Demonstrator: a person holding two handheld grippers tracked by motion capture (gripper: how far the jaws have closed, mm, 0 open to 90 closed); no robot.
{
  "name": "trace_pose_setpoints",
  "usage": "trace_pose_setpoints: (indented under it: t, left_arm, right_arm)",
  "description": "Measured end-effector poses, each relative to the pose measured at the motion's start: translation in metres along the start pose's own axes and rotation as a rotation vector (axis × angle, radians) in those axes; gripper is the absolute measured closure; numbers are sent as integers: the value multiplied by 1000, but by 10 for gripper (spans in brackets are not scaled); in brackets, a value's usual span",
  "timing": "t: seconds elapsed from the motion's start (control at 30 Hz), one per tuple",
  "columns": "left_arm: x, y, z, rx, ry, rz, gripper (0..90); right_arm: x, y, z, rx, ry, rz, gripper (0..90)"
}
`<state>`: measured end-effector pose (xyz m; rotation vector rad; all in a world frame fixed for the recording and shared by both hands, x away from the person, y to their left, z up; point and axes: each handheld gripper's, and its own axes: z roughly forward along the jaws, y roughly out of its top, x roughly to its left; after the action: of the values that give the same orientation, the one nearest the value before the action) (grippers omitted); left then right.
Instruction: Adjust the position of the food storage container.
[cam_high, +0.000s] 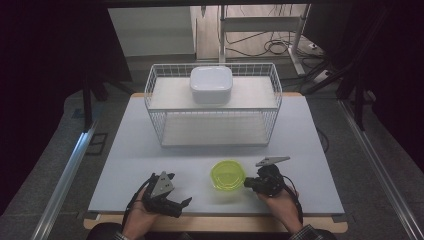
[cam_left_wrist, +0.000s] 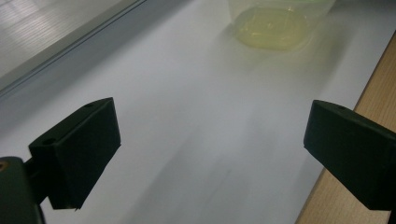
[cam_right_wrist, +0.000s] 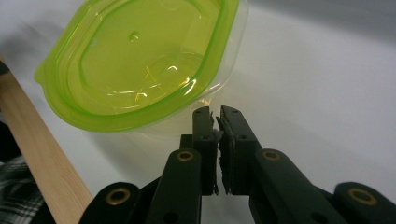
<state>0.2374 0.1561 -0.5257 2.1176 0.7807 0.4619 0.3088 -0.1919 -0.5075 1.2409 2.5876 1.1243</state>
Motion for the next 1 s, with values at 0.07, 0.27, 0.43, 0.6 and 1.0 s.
trace_pose_setpoints:
  t: [0.07, 0.27, 0.43, 0.6, 1.0]
  left_arm:
    - [0, 0, 0, -2, 0, -2, 35]
    - [0, 0, -1, -3, 0, 1, 35]
    - [0, 0, -2, -6, 2, 0, 34]
    - [1, 0, -2, -8, 1, -5, 34]
    - [6, -1, -5, 3, 5, -17, 28]
  right_arm:
    - [0, 2, 2, 4, 4, 2, 845]
    - [3, 13, 17, 16, 21, -9, 845]
    - [8, 21, 25, 25, 35, -19, 846]
    - [10, 25, 27, 17, 24, -39, 842]
    - [-2, 15, -4, -54, -99, -105, 576]
